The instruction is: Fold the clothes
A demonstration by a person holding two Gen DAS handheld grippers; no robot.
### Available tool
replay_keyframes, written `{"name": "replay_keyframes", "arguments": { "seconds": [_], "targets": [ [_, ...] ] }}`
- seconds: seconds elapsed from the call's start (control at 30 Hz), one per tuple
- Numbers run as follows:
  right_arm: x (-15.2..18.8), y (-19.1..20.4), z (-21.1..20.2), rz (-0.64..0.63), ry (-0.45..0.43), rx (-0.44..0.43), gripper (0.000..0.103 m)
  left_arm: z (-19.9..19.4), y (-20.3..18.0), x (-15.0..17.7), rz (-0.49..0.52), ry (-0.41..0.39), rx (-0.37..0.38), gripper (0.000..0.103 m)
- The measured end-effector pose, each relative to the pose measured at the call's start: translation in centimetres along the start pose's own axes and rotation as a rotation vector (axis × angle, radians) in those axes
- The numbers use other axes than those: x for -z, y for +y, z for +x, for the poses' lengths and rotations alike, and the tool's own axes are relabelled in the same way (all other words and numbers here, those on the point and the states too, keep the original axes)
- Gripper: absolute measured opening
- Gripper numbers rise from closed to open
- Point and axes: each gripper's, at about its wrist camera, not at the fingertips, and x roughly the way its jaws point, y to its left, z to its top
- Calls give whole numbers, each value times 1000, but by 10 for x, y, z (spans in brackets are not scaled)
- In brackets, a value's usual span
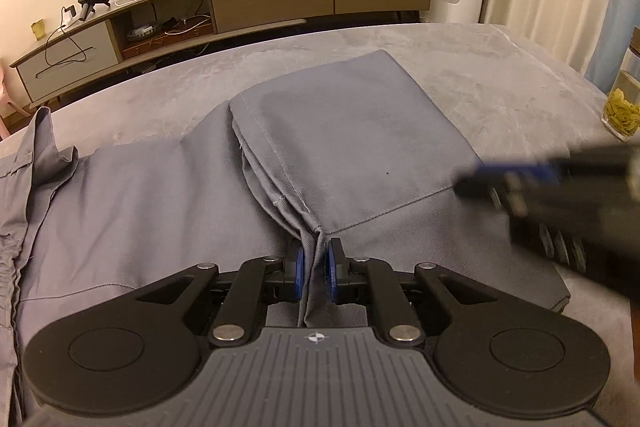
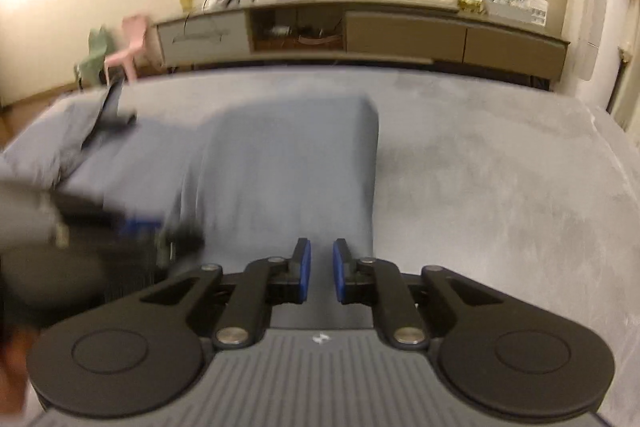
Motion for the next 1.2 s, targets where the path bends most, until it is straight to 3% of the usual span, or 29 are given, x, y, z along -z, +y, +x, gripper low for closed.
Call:
{"name": "replay_keyframes", "arguments": {
  "seconds": [0.1, 0.27, 0.37, 0.5, 0.57, 0.7, 0.8, 0.83, 0.9, 0.97, 1.0, 1.03, 1.13, 1.2],
  "targets": [
    [-20, 0, 18, -17, -5, 13, 12, 1, 0, 0, 13, -1, 0, 12],
    [-32, -9, 51, -4, 74, -5, 11, 1, 0, 1, 24, -5, 3, 12],
    [-34, -7, 45, -11, 44, -20, 15, 1, 2, 2, 9, -1, 9, 12],
    [-21, 0, 46, -57, 77, -10, 15, -2, 4, 2, -16, 16, 31, 13],
    [-16, 3, 28, -34, 95, -23, 15, -6, 9, 5, -38, 18, 55, 13],
    [12, 15, -17, -42, 94, -63, 28, -11, 8, 15, -30, -2, 59, 14],
    [34, 17, -28, -33, 119, -26, 37, -21, 10, 11, -48, -26, 53, 14],
    [38, 18, -36, -16, 97, 17, 56, -26, 12, 9, -58, -35, 53, 14],
    [43, 16, -47, 25, 78, 65, 82, -35, 15, 4, -78, -52, 52, 18],
    [48, 14, -51, 73, 80, 78, 74, -43, 17, 0, -97, -69, 51, 37],
    [50, 13, -47, 88, 101, 55, 54, -48, 19, -2, -107, -78, 51, 43],
    [52, 14, -44, 95, 120, 33, 23, -52, 20, -5, -117, -86, 50, 52],
    [50, 20, -49, 56, 77, 44, 11, -65, 24, -11, -146, -112, 49, 63],
    [46, 34, -62, -3, 6, 78, 10, -74, 21, -24, -137, -120, 103, 77]
  ]
}}
